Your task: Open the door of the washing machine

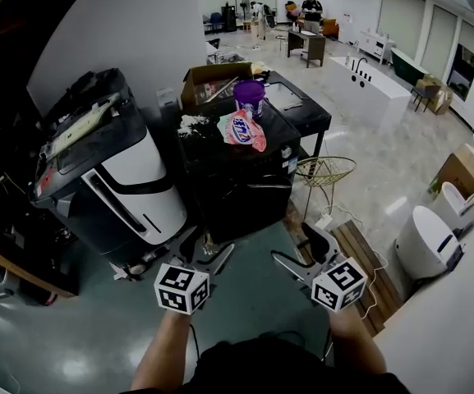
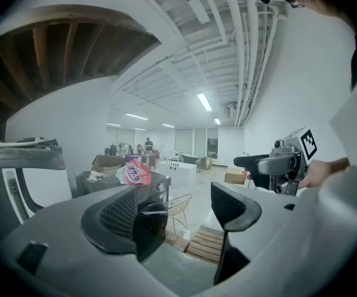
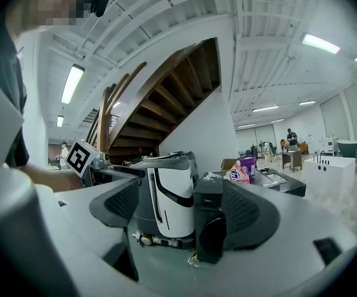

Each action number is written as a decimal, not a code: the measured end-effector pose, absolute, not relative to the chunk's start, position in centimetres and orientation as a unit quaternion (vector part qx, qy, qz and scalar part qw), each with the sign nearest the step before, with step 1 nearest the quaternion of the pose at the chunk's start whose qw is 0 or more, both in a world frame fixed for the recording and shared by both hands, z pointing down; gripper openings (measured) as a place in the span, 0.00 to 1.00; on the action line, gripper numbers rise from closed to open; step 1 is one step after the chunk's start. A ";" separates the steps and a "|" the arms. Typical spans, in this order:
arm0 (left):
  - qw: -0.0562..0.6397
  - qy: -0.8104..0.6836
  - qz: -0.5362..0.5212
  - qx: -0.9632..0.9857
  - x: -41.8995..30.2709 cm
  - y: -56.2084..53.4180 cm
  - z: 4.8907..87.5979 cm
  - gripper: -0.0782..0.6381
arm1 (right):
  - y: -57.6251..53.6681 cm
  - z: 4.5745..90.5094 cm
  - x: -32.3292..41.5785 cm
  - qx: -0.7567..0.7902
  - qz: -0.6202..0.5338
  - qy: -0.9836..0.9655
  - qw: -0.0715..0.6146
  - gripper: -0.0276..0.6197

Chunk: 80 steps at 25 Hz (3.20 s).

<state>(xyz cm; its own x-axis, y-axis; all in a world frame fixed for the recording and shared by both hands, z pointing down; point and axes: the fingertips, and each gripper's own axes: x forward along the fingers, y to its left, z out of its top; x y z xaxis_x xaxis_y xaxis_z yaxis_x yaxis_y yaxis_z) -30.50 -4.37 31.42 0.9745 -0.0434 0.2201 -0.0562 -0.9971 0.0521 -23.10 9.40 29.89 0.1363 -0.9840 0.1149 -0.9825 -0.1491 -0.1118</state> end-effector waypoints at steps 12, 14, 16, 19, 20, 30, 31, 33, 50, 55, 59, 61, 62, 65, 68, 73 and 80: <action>0.045 -0.010 0.113 0.993 -26.1 -2.0 32.7 0.63 | 13.4 32.0 -18.6 -0.771 -0.112 0.626 0.027 0.65; 0.050 -0.008 0.109 0.993 -25.0 -2.8 33.1 0.63 | 12.6 32.4 -17.8 -0.771 -0.118 0.625 0.023 0.64; 0.055 -0.003 0.106 0.993 -23.5 -4.0 33.5 0.63 | 11.4 32.8 -16.6 -0.773 -0.121 0.622 0.018 0.64; 0.058 0.008 0.103 0.993 -20.7 -6.4 34.4 0.63 | 9.1 33.4 -14.3 -0.777 -0.126 0.617 0.004 0.64; 0.059 0.011 0.102 0.993 -19.6 -7.3 34.6 0.63 | 8.2 33.7 -13.4 -0.778 -0.128 0.615 0.001 0.64; 0.081 0.027 0.123 0.989 -10.7 -19.1 37.3 0.63 | -5.3 35.1 -5.8 -0.757 -0.156 0.634 -0.032 0.62; 0.081 0.028 0.128 0.988 -10.0 -20.0 37.7 0.63 | -6.2 35.5 -5.2 -0.756 -0.160 0.633 -0.035 0.62; 0.080 0.032 0.137 0.987 -8.6 -21.6 38.1 0.63 | -7.8 36.4 -3.9 -0.756 -0.175 0.630 -0.035 0.62; 0.093 0.055 0.183 0.977 1.5 -25.3 41.1 0.63 | -14.9 39.9 6.0 -0.724 -0.224 0.652 -0.019 0.60; 0.094 -0.010 0.180 0.979 6.4 -25.2 40.2 0.63 | -15.1 40.6 12.5 -0.678 -0.219 0.701 -0.019 0.59; 0.119 -0.067 0.176 0.975 10.3 -23.5 39.8 0.63 | -14.4 39.9 17.3 -0.628 -0.210 0.748 -0.035 0.59; 0.120 -0.090 0.180 0.972 11.8 -22.8 39.9 0.63 | -13.8 40.2 19.2 -0.609 -0.214 0.763 -0.041 0.59; 0.124 -0.101 0.179 0.971 12.3 -22.5 40.0 0.63 | -13.5 40.3 20.0 -0.602 -0.216 0.767 -0.041 0.59; 0.132 -0.123 0.180 0.967 13.2 -21.6 40.1 0.63 | -13.0 40.2 22.1 -0.593 -0.217 0.775 -0.036 0.59; 0.135 -0.135 0.184 0.964 13.4 -21.7 40.4 0.63 | -13.4 39.8 23.2 -0.586 -0.211 0.781 -0.034 0.59; 0.139 -0.134 0.178 0.965 14.1 -22.5 40.9 0.63 | -14.1 39.7 23.8 -0.584 -0.215 0.782 -0.037 0.59; 0.113 -0.131 0.179 0.969 14.8 -22.6 43.8 0.61 | -15.5 44.0 23.6 -0.566 -0.234 0.789 -0.042 0.58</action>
